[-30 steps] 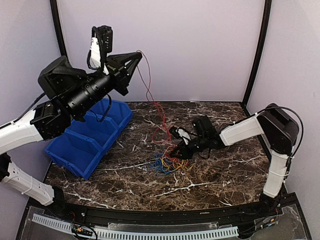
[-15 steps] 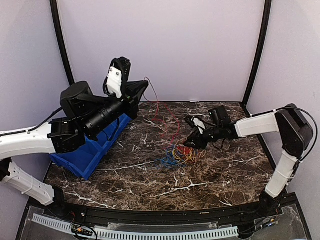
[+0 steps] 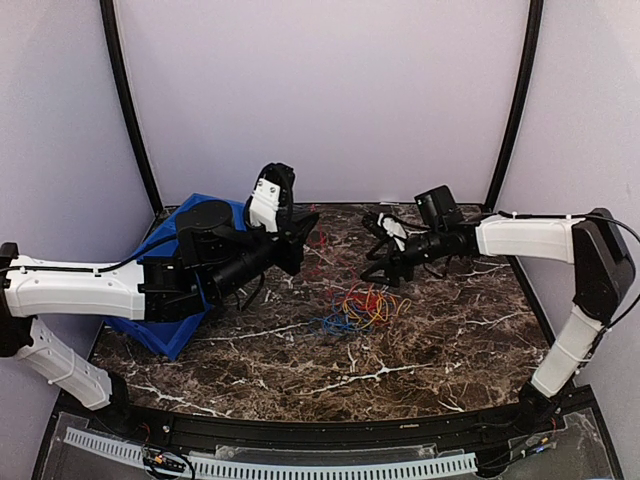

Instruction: Untangle the cables

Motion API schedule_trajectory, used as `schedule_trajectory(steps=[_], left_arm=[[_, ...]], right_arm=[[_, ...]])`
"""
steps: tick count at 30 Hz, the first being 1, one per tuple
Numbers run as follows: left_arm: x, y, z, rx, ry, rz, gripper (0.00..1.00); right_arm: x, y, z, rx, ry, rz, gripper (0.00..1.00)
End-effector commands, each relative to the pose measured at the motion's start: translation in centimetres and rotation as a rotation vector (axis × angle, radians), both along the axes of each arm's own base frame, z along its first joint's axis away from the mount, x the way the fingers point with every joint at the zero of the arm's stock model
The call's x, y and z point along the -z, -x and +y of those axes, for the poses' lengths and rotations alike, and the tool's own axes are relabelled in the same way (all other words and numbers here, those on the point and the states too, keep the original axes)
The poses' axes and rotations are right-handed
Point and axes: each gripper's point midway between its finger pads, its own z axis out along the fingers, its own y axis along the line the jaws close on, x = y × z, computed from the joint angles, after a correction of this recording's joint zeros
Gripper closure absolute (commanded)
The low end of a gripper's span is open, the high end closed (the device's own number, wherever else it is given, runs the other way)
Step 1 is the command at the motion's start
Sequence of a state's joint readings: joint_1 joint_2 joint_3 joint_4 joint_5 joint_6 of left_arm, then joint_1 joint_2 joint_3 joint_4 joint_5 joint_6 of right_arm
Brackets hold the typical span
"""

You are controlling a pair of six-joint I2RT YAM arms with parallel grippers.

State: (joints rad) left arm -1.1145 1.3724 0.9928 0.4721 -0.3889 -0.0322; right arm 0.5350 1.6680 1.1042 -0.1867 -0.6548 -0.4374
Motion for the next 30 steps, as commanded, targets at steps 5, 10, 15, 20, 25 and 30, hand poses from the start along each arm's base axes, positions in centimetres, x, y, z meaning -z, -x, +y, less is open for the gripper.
schedule_trajectory(steps=[5,10,15,20,25,30], left_arm=[[-1.3,-0.8,1.9,-0.082,0.085,0.015,1.00],[-2.2,-0.9,3.0,-0.111,0.097,0.009,1.00],[-4.0,-0.9,4.2,-0.132,0.112,-0.015,1.00],[-9.8,-0.5,5.6,-0.155,0.091,-0.108,1.00],[-20.8,1.6,9.9,-0.195,0.190,-0.285,1.00],[-29.8,4.2,15.5,-0.266,0.246,-0.442,1.00]], right_arm=[[4.1,1.1,4.1,-0.104,0.045,0.034,0.27],[7.1,-0.8,4.5,-0.008,0.088,0.073,0.34],[9.9,-0.3,4.4,-0.002,0.116,0.155,0.57],[12.9,0.2,3.2,0.027,0.159,0.244,0.82],[14.6,-1.5,1.1,0.115,0.150,0.332,0.81],[14.7,-2.9,0.1,0.175,0.126,0.364,0.75]])
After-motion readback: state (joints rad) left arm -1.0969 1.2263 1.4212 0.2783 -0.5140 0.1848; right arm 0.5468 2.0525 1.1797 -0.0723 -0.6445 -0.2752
